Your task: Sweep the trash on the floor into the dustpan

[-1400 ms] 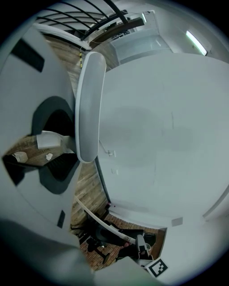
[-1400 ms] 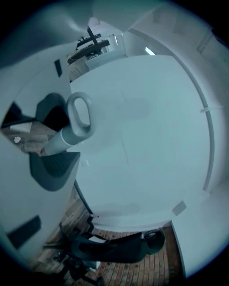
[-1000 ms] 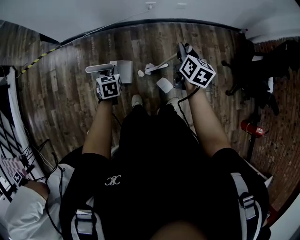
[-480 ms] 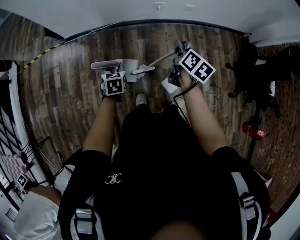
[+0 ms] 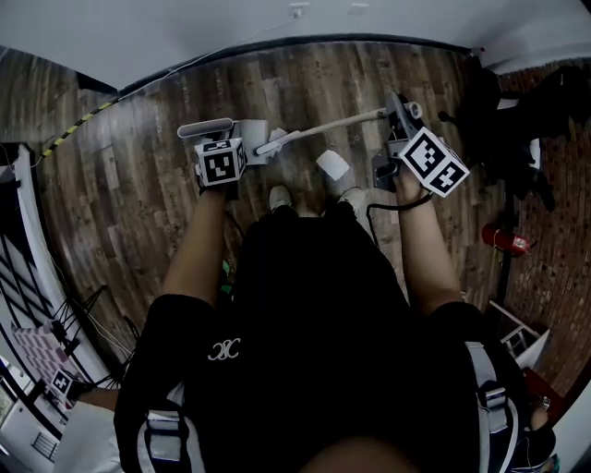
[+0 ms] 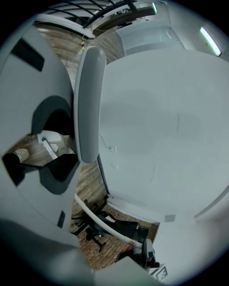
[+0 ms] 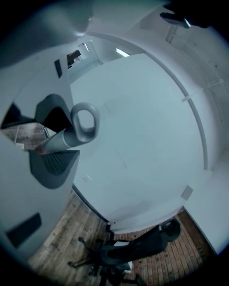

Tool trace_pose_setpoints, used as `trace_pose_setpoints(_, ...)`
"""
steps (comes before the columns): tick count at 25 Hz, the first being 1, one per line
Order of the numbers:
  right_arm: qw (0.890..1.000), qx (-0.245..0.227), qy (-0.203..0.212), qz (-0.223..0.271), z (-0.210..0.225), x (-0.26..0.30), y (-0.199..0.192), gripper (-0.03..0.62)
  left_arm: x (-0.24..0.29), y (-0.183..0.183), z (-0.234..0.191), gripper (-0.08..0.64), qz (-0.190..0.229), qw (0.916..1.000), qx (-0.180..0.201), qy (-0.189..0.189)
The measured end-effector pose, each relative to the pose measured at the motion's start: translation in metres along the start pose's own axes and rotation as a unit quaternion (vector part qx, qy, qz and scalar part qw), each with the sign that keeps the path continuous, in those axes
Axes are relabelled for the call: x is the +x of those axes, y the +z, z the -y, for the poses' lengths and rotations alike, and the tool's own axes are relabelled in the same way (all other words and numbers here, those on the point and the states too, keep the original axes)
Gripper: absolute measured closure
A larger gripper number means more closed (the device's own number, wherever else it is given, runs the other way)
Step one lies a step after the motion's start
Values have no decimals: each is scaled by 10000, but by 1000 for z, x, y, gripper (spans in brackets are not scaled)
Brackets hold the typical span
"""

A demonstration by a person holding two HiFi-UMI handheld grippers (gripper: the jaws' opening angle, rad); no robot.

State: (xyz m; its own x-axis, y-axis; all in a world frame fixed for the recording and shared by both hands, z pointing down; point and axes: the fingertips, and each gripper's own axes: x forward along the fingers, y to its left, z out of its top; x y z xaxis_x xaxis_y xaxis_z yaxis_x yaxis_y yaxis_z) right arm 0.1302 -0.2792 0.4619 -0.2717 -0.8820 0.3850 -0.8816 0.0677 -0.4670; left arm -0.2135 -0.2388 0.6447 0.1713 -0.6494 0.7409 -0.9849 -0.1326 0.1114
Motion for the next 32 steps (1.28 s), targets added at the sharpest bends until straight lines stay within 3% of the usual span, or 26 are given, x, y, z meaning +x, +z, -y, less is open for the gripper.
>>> trace_pose_setpoints(9, 9910, 247, -1126, 684, 96, -85, 32, 486, 14, 17, 34, 425, -149, 9974, 404, -573)
trace_pose_setpoints(18, 9766, -730, -1867, 774, 135, -136, 35, 487, 27, 38, 78, 417, -306, 9941, 687, -782)
trace_pose_setpoints(22, 9542, -782, -2718, 974, 179, -166, 41, 494, 28, 39, 89, 417, -363, 9925, 810, -840)
trace_pose_setpoints(26, 9191, -246, -3717, 1286, 238, -198, 50, 500, 28, 40, 96, 417, -390, 9913, 899, -876)
trace_pose_setpoints(28, 9107, -68, -3898, 1367, 256, -208, 50, 499, 29, 40, 101, 418, -411, 9906, 931, -910)
trace_pose_setpoints(30, 9133, -52, -3866, 1280, 259, -205, 45, 499, 30, 42, 104, 417, -424, 9901, 960, -927)
trace_pose_setpoints(32, 9234, -90, -3676, 1099, 251, -190, 33, 494, 30, 43, 106, 417, -432, 9896, 989, -947)
